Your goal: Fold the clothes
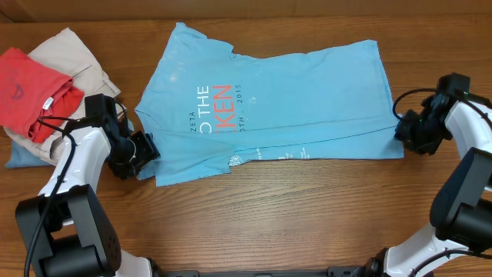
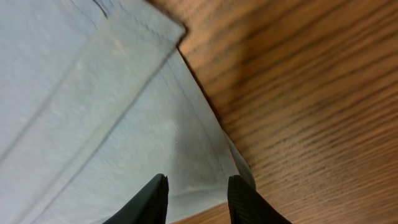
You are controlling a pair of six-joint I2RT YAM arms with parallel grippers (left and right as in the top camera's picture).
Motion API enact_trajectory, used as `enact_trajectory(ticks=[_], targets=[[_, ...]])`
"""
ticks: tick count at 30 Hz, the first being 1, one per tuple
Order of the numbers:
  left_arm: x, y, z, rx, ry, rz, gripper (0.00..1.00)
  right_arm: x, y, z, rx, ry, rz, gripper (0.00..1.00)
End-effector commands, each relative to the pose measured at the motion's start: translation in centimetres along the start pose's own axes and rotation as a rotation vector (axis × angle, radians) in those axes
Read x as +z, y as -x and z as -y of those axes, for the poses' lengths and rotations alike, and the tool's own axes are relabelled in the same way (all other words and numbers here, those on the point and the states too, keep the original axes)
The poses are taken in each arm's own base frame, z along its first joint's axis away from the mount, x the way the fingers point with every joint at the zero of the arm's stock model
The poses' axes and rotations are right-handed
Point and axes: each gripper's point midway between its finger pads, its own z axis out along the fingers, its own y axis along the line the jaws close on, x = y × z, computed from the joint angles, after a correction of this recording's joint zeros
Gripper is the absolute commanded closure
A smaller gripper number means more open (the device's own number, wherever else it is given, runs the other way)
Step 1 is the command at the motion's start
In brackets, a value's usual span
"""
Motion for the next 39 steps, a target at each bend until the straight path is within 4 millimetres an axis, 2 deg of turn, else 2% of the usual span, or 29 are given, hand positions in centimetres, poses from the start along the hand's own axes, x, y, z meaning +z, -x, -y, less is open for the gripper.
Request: enact_trajectory(ticks=[1,4,8,10,18,24,28,31,35,39], targets=[[0.5,-0.2,-0.1,0.027,0.018,-0.007,0.37,0.3,-0.8,0.4,0.001,-0.015,-0.026,0.65],[0.5,-0.1,0.0,0.039,0.016,-0.002,0.41,0.3,-1.2,0.5,0.003,-0.017,-0.042,0.65],[0.7,0.4,0.7,0.081,-0.006,0.024,0.56,0.3,-1.5,0.6,0.005,-0.020,-0.055,0.65],[1.0,0.3,1.1,0.098,-0.012,0.030,0.58,0.3,-1.6,0.6,0.005,-0.020,-0.058,0.65],[2.7,-2.0,3.0,0.154,-0.051,-0.015,0.58,0.3,-1.8,0.7,0.006,-0.023,-0.068,0.65],[2.8,-2.3,3.1,0.157,-0.051,-0.019,0.61,0.3,-1.8,0.7,0.006,-0.023,-0.068,0.65],[2.7,-2.1,3.0,0.152,-0.050,-0.015,0.61,0.3,-1.8,0.7,0.006,-0.023,-0.069,0.65],[2.2,-1.3,2.8,0.135,-0.049,0.003,0.53,0.3,-1.8,0.7,0.006,-0.024,-0.069,0.65],[1.1,0.0,3.0,0.126,-0.057,0.030,0.52,0.3,-1.9,0.7,0.007,-0.024,-0.071,0.65],[0.7,0.4,3.2,0.127,-0.060,0.040,0.52,0.3,-1.9,0.7,0.007,-0.024,-0.071,0.65]])
